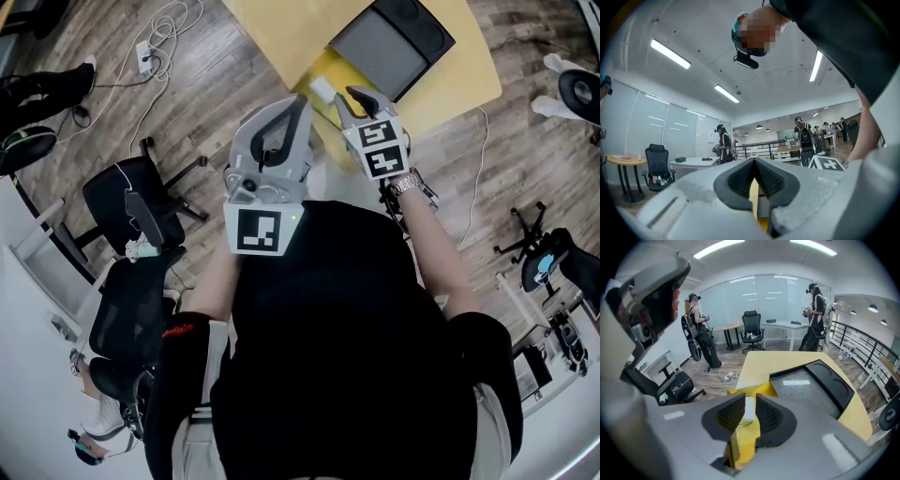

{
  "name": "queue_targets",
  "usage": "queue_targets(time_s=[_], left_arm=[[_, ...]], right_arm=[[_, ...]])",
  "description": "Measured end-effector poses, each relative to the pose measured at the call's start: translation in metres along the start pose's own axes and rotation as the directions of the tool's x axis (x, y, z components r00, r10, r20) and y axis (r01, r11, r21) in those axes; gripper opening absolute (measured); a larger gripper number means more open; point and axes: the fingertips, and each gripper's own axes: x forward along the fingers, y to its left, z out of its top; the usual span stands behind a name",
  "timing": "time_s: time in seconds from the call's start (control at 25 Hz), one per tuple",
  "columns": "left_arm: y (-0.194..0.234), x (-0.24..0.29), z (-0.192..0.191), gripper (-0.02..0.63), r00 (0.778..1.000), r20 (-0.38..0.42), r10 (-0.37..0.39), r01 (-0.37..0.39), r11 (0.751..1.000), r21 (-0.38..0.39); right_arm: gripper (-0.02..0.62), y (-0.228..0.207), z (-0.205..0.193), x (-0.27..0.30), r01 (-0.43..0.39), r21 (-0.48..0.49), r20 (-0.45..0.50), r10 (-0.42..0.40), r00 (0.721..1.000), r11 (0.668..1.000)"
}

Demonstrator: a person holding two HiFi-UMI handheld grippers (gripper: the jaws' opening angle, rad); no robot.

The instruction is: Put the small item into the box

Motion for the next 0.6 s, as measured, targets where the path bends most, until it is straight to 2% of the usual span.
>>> queue_targets(time_s=[0.16, 0.28, 0.6], left_arm=[[-0.011, -0.005, 0.009, 0.002, 0.999, 0.024, -0.036, 0.036, 0.999, 0.008], [-0.017, -0.007, 0.019, 0.002, 0.997, 0.047, -0.062, 0.061, 0.998, 0.027], [-0.021, -0.013, 0.043, 0.002, 0.988, 0.098, -0.121, 0.117, 0.992, 0.051]], right_arm=[[0.026, 0.0, 0.014, -0.031, 0.039, 0.067, 0.093, -0.045, 0.995, 0.997], [0.012, 0.0, 0.03, -0.057, 0.066, 0.12, 0.174, -0.086, 0.981, 0.991], [0.003, 0.011, 0.081, -0.124, 0.087, 0.218, 0.372, -0.165, 0.913, 0.972]])
